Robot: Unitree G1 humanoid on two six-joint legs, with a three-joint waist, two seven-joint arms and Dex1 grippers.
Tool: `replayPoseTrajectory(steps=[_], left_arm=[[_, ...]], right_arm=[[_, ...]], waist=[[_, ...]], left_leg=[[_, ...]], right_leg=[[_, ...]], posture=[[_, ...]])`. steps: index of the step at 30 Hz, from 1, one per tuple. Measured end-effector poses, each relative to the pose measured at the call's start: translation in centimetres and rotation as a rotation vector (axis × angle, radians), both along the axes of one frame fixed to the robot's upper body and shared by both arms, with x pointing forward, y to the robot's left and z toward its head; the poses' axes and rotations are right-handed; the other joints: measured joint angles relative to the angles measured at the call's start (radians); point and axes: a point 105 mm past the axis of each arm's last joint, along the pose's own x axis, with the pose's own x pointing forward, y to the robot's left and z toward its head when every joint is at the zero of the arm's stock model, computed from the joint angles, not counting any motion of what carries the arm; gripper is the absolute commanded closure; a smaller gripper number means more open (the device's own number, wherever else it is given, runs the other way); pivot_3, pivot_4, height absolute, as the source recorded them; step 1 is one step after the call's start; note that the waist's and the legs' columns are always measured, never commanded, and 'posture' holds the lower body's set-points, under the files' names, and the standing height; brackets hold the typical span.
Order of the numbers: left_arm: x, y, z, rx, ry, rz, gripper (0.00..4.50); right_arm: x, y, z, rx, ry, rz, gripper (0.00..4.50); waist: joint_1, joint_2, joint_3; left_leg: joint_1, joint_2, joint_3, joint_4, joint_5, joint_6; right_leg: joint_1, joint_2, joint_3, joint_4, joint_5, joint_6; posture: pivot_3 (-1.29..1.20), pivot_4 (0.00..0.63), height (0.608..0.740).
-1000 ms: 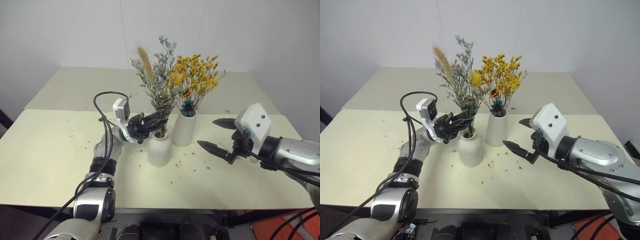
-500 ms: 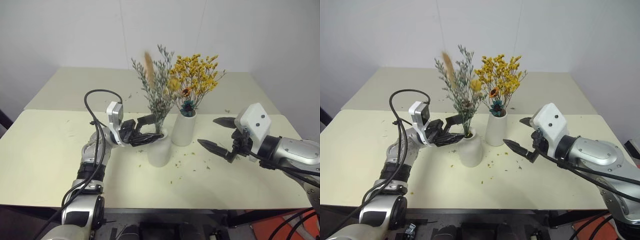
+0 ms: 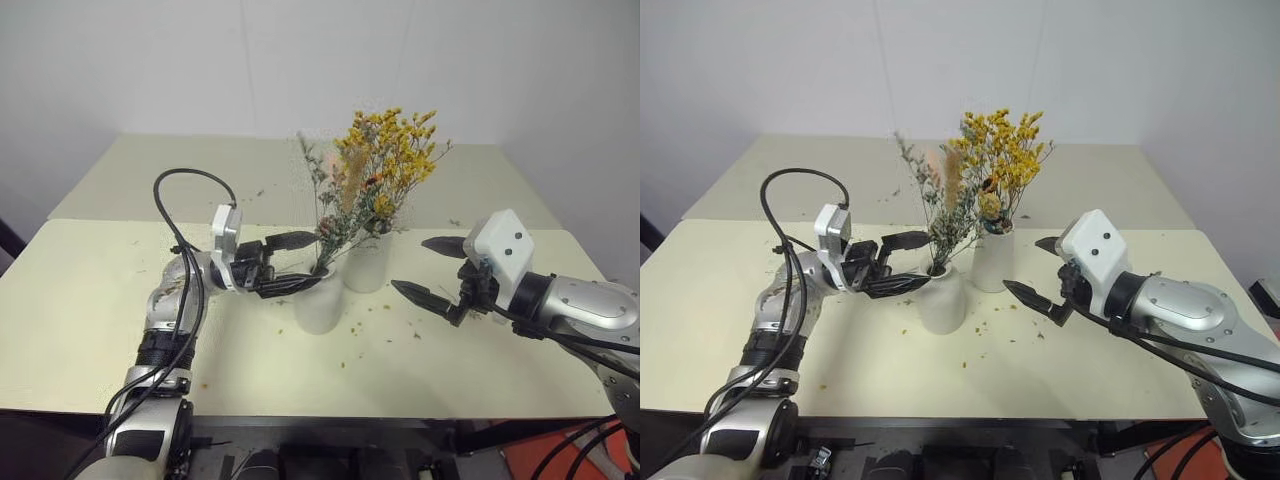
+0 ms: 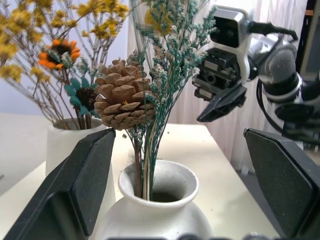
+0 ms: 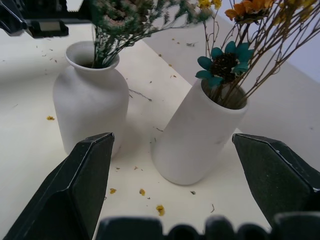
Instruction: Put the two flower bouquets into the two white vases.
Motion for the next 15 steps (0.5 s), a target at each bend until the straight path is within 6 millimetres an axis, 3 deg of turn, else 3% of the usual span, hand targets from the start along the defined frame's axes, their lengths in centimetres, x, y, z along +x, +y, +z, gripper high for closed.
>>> replayPoseTrajectory(steps=[5,15], left_arm=[[-0.6,1.0,0.0,0.046,-0.008,0.034,0.02],[-1.2,5.3,0.3,0.110,0.025,0.191,0.02]], right_arm=[[0.0,0.0,0.0,-0.001,0.000,0.004,0.00],[-0.1,0.1,-0.2,0.001,0.005,0.008,0.00]], waist=[[-0.001,0.000,0.000],[0.002,0.000,0.000]], left_leg=[[0.001,0.000,0.000,0.000,0.000,0.000],[0.001,0.001,0.000,0.000,0.000,0.000]], right_leg=[[0.000,0.000,0.000,0.000,0.000,0.000],[0.000,0.000,0.000,0.000,-0.002,0.003]], posture=[[0.00,0.150,0.740],[0.00,0.150,0.740]])
